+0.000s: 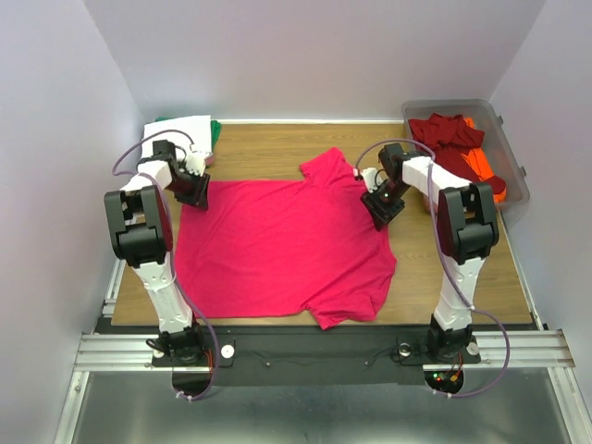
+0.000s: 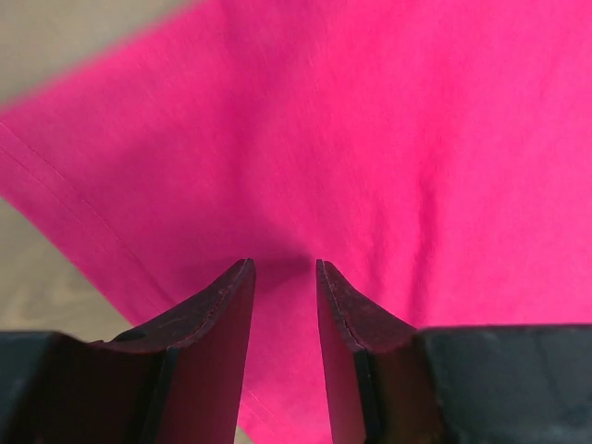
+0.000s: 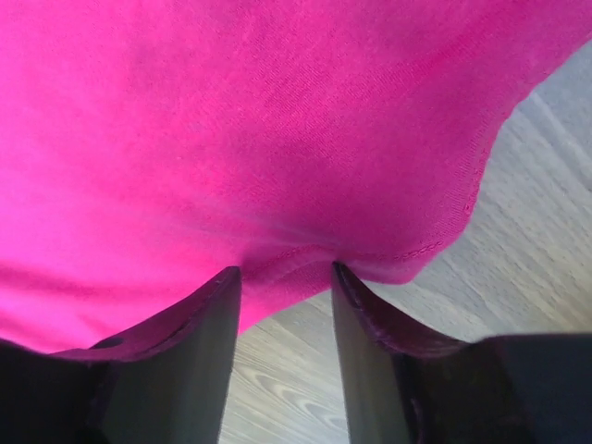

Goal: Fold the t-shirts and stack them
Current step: Flatten the tshirt out

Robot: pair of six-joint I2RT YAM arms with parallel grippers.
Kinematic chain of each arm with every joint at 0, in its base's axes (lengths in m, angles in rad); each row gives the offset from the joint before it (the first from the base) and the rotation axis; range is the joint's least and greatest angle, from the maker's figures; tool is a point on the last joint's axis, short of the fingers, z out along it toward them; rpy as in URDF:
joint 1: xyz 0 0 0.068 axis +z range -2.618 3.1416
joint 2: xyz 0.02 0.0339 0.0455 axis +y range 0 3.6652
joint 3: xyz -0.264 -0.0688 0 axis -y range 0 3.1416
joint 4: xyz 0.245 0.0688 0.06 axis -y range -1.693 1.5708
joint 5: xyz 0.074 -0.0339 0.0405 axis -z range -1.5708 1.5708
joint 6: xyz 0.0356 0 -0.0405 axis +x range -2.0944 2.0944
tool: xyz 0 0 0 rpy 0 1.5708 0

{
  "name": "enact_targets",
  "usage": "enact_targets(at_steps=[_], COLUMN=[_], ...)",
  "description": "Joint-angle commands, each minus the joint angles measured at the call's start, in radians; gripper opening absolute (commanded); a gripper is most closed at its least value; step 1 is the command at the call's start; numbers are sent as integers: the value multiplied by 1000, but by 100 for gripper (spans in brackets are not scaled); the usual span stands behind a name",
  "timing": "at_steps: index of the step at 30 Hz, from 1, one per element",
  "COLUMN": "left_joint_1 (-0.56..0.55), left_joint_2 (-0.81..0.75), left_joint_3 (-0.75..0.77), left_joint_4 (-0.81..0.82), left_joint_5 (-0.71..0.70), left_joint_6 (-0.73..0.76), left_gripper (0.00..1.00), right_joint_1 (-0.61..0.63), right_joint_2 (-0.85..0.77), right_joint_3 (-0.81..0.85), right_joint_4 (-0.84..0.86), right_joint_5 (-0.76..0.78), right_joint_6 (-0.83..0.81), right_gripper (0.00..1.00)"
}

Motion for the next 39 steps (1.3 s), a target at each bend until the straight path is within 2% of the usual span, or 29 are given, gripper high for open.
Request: enact_targets(at_steps=[1,5,6,12,15,22,28,32,37,39], left_joint_1=[28,66,71,79,80,80,80,79,79,80], left_joint_2=[-26,-7,0,77,114,169,155,154,172,178], left_joint_3=[18,147,219,408,463,459,353,321,339,357], left_joint_4=[-51,-113,-130,-164,-165,-138,-79,-50,-41,-39], left_joint_5=[38,125,144,123,98,60,63,57,37,29], left_joint_6=[-16,-25,-26,-58,-71,-87,-104,-128,-145,-156], left_gripper=[44,47,48,55,56,59,57,56,55,55], right_joint_1=[-18,-24,-27,-38,-38,-46,-47,-49,-52,-52], right_joint_2=[-49,-43,-26,221,313,293,287,348,459,486], right_joint_3=[81,235,317,667,755,609,511,525,650,696], right_joint_4=[-2,-6,-3,44,41,58,99,124,145,149], right_joint_5=[-83,-197,-212,-148,-134,-99,-36,33,84,86], right_joint_6=[-26,-7,2,157,211,197,179,179,177,172], right_gripper=[52,55,55,54,54,56,51,42,25,22])
